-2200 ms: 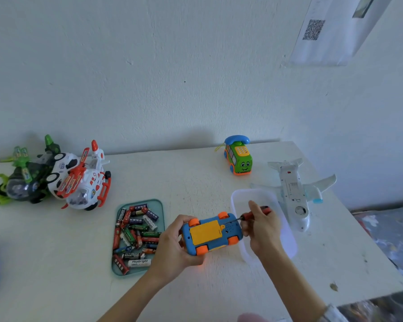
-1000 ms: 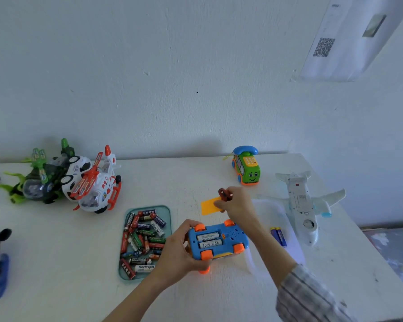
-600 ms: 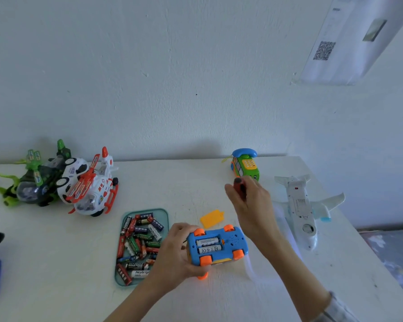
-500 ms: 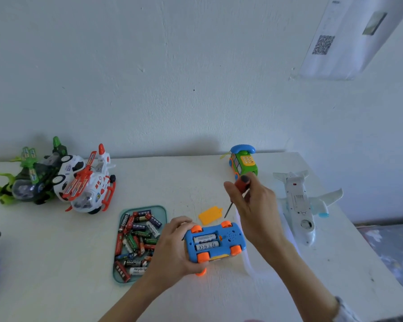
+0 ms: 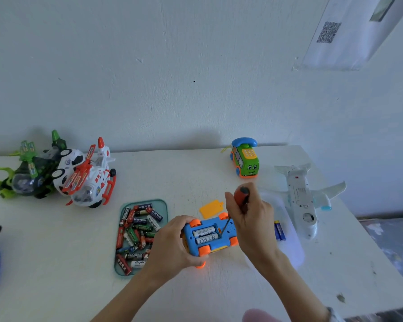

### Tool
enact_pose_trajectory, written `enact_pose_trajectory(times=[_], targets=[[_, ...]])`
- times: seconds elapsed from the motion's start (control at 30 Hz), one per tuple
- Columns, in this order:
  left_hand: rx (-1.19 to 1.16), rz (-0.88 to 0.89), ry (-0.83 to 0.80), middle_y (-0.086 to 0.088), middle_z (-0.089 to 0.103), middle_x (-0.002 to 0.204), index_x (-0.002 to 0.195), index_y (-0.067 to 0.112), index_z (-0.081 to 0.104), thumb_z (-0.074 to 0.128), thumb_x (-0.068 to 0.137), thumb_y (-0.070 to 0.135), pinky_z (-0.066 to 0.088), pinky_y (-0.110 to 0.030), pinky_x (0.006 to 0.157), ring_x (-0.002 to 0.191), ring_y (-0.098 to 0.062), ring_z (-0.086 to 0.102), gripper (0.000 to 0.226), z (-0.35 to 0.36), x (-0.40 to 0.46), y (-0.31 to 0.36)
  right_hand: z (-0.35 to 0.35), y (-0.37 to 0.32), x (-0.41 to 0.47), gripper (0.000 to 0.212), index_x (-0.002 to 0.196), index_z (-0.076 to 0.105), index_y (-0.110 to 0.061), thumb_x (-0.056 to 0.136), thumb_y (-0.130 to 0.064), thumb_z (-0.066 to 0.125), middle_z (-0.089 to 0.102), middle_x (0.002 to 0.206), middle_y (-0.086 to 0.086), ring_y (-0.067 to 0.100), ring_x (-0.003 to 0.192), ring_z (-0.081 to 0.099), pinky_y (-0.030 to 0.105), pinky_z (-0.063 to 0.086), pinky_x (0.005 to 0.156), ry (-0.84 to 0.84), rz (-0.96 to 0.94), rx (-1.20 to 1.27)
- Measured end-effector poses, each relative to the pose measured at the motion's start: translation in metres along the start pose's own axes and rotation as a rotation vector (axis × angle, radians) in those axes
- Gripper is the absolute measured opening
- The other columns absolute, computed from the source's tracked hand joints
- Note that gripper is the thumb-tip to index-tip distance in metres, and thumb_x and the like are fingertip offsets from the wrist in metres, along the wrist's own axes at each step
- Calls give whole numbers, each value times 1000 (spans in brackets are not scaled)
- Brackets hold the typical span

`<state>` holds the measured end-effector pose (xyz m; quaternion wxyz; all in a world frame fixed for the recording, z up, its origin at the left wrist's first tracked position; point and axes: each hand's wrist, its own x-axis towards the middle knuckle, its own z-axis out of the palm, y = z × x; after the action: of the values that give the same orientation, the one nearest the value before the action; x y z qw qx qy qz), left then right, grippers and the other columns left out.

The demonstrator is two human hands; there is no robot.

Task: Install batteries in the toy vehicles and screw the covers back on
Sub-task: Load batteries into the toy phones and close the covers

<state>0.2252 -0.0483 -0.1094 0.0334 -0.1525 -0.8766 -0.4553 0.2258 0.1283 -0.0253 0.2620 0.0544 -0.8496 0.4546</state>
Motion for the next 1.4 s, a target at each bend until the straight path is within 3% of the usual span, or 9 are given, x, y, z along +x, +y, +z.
enact_pose_trajectory(times=[0.2, 0.3, 0.57, 0.7, 0.83, 0.93, 1.07, 1.23, 1.4], targets=[[-30, -23, 14, 19, 63, 93, 102, 32, 58, 88, 39, 39, 52, -19, 72, 88, -6, 60, 70, -2, 0, -2, 1, 4, -2, 25, 76, 37, -30, 90, -34, 57, 48, 54, 1, 23, 48, 58, 33, 41, 42, 95, 111, 50], [-52, -37, 14, 19, 64, 94, 102, 33, 59, 91, 38, 33, 53, -21, 75, 89, -5, 62, 72, -1, -1, -4, -3, 10, -1, 26, 73, 42, -14, 94, -15, 56, 51, 56, 7, 11, 41, 51, 21, 38, 40, 197, 392, 251], [-87, -26, 36, 17, 65, 93, 100, 30, 60, 94, 42, 33, 54, -25, 73, 87, -11, 63, 67, -2, -1, -6, -4, 46, -10, 29, 72, 42, -7, 96, -18, 53, 50, 55, 11, 15, 35, 37, 22, 29, 33, 372, 969, 718], [-66, -26, 26, 16, 64, 93, 102, 29, 59, 91, 42, 34, 54, -25, 72, 86, -8, 62, 68, -1, 0, -6, -17, 33, -4, 22, 70, 47, -9, 88, -2, 59, 43, 53, 3, 16, 46, 35, 22, 28, 38, 231, 865, 671], [-45, -31, 38, 16, 65, 91, 100, 29, 59, 89, 41, 40, 55, -24, 70, 84, -8, 63, 68, 1, 0, -8, -12, 9, -10, 19, 78, 64, -6, 78, 10, 53, 53, 61, -1, 15, 56, 47, 22, 36, 51, -289, 697, 196], [-26, -22, 56, 17, 65, 88, 99, 29, 58, 88, 40, 43, 56, -26, 68, 82, -9, 62, 67, 3, 0, -8, 4, -2, -22, 24, 65, 53, -18, 83, -2, 53, 52, 79, 0, 11, 64, 48, 17, 30, 51, -476, 546, -215], [-8, -9, 86, 16, 65, 86, 97, 29, 59, 86, 41, 47, 55, -26, 67, 77, -8, 63, 64, 5, 1, -8, 18, -6, -33, 32, 59, 38, -23, 85, -11, 53, 43, 72, -7, 8, 59, 40, 20, 27, 48, -404, 475, -360], [-22, -19, 92, 14, 65, 85, 95, 31, 58, 86, 42, 43, 54, -24, 66, 75, -9, 63, 62, 3, 1, -7, 27, -8, -36, 24, 64, 52, -14, 85, -11, 61, 51, 73, -1, 6, 60, 46, 17, 39, 52, -228, 505, -133], [-36, -33, 48, 14, 65, 85, 96, 29, 60, 82, 39, 45, 51, -21, 68, 76, -9, 61, 63, 2, 4, -4, 29, -7, -30, 15, 72, 56, -6, 76, -5, 70, 57, 64, 8, 16, 52, 48, 31, 42, 49, -160, 544, 104]])
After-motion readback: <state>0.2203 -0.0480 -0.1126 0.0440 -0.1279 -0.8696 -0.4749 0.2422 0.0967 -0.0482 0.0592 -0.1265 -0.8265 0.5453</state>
